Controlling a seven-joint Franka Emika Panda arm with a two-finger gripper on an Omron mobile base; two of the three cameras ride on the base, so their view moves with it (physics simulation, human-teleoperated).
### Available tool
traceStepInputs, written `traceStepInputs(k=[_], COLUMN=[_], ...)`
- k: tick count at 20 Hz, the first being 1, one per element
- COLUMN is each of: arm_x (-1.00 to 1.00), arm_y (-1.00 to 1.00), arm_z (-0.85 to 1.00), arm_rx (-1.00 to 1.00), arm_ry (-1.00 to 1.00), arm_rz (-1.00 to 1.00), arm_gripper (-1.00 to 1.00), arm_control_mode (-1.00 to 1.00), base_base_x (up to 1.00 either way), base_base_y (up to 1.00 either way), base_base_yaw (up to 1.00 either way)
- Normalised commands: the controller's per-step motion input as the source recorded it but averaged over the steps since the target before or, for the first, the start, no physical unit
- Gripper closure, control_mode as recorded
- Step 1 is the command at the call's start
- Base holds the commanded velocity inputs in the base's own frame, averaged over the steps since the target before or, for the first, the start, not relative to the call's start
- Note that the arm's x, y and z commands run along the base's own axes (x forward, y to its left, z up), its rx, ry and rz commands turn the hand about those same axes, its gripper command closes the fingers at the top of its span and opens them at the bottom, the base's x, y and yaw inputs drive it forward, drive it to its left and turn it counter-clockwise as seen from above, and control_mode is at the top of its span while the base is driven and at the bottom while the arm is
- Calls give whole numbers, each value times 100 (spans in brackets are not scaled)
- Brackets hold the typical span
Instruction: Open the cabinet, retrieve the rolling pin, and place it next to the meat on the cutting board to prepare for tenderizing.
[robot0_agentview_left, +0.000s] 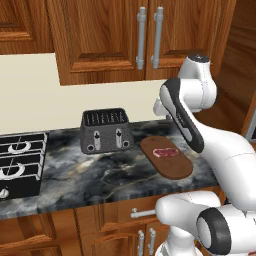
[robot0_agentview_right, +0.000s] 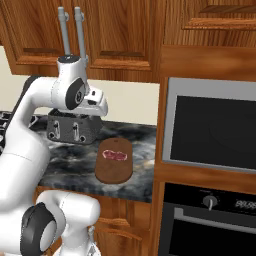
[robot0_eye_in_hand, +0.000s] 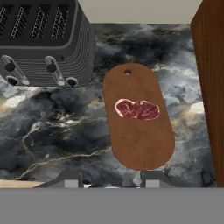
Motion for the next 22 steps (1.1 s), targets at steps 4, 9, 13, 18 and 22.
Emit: traceStepInputs(k=[4, 9, 13, 18, 22], arm_x=[-20, -82, -88, -39, -16], arm_y=[1, 17, 20, 19, 9], arm_z=[-2, 7, 27, 57, 79], arm_rx=[1, 0, 2, 7, 3], arm_ry=[-4, -42, -49, -45, -44], arm_rz=[0, 0, 0, -1, -5], arm_gripper=[-100, -100, -100, -100, -100], arm_control_mode=[-100, -100, -100, -100, -100], base_base_x=[0, 0, 0, 0, 0], base_base_y=[0, 0, 0, 0, 0], base_base_yaw=[0, 0, 0, 0, 0])
